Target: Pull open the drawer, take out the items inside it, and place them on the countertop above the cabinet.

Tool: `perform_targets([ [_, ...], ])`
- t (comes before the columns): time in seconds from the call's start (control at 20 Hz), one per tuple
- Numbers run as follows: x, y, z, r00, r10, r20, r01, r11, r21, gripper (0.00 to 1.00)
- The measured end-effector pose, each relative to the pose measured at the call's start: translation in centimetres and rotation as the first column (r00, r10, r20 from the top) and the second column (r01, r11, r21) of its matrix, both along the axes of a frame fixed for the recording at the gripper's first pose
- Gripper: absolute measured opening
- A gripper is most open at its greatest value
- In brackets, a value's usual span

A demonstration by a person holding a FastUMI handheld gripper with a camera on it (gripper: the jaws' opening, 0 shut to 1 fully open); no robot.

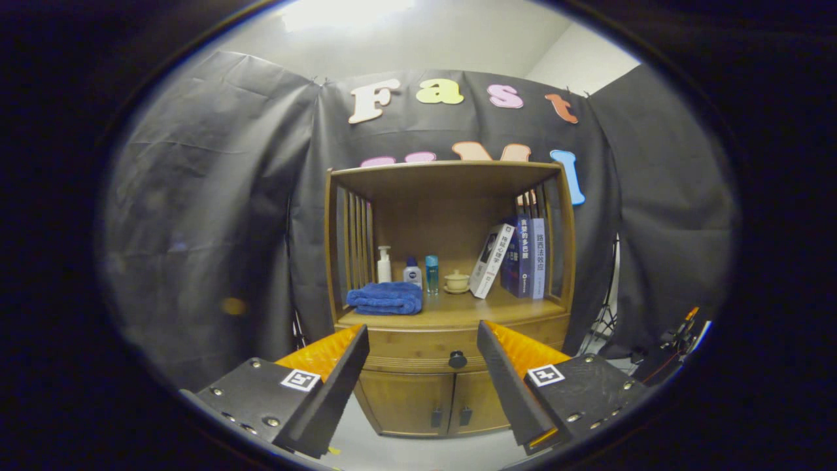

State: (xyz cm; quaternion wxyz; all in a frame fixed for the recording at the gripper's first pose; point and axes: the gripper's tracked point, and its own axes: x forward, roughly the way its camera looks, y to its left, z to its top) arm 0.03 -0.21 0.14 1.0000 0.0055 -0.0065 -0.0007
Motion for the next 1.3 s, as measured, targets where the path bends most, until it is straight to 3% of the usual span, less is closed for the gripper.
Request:
perform_targets([
  [0.6,2.5,-2.4,-1.9,0.999,-0.036,0.003,0.036,0.999,0.019,0.99],
  [0.9,6.6,-2.7,-6.4,0.999,-0.001,-0.032,0.0,1.0,-0.03,0.99],
  [1.3,12.8,-5.0,-13.4,0.998,-0.017,-0.062,0.017,1.0,-0.001,0.99],
])
